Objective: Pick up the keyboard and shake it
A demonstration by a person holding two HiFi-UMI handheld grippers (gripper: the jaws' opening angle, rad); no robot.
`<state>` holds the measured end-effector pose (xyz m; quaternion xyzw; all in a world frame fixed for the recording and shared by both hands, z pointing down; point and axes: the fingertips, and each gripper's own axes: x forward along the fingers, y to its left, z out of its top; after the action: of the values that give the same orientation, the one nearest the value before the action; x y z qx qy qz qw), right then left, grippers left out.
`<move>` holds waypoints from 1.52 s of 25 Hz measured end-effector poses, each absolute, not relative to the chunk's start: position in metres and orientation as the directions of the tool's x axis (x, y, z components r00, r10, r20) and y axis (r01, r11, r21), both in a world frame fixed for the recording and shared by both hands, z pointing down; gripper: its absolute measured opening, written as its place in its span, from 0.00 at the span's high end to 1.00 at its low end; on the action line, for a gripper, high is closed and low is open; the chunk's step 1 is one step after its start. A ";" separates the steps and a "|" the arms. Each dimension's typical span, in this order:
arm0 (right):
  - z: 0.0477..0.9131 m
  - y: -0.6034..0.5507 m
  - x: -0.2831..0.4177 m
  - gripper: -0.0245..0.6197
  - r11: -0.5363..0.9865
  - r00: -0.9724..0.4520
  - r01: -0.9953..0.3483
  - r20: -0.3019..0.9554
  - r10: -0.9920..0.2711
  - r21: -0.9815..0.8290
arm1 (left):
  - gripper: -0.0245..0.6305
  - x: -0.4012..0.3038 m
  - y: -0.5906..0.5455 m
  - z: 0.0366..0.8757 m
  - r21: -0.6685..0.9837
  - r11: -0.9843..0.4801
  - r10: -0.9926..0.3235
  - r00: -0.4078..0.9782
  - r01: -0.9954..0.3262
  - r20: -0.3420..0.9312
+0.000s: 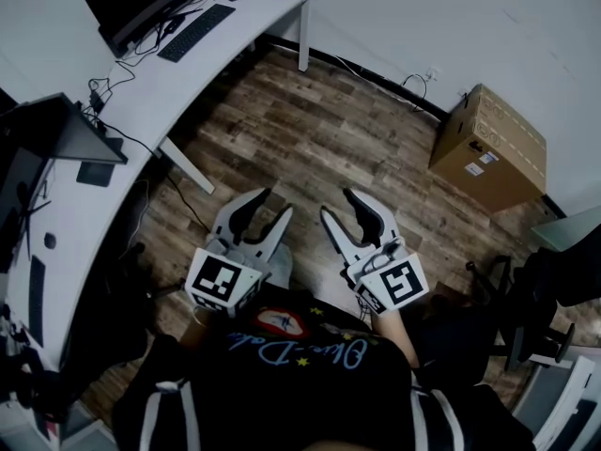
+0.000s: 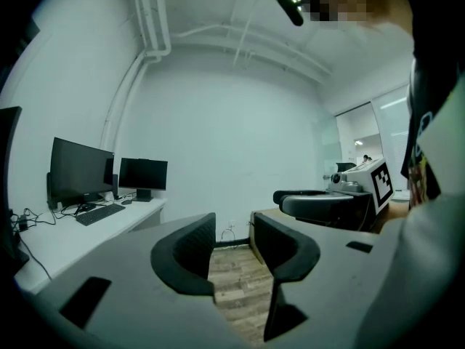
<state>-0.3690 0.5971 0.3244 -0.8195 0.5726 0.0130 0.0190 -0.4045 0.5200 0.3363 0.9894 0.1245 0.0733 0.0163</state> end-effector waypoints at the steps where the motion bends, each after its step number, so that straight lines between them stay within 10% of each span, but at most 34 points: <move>1: 0.324 0.593 -0.361 0.73 -0.343 0.343 -0.939 -0.040 -0.938 -0.011 | 0.74 -0.397 0.516 0.336 0.051 -0.967 0.253 0.958 0.249 0.134; 38: 0.328 0.303 -0.129 0.72 -0.265 0.264 -0.964 0.050 -0.963 -0.006 | 0.73 -0.171 0.216 0.350 0.162 -0.973 0.183 0.977 0.164 0.107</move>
<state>-0.1287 0.3027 0.3275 -0.7949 0.6063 -0.0218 -0.0127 -0.1711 0.2163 0.3497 0.9914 0.0875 0.0608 0.0761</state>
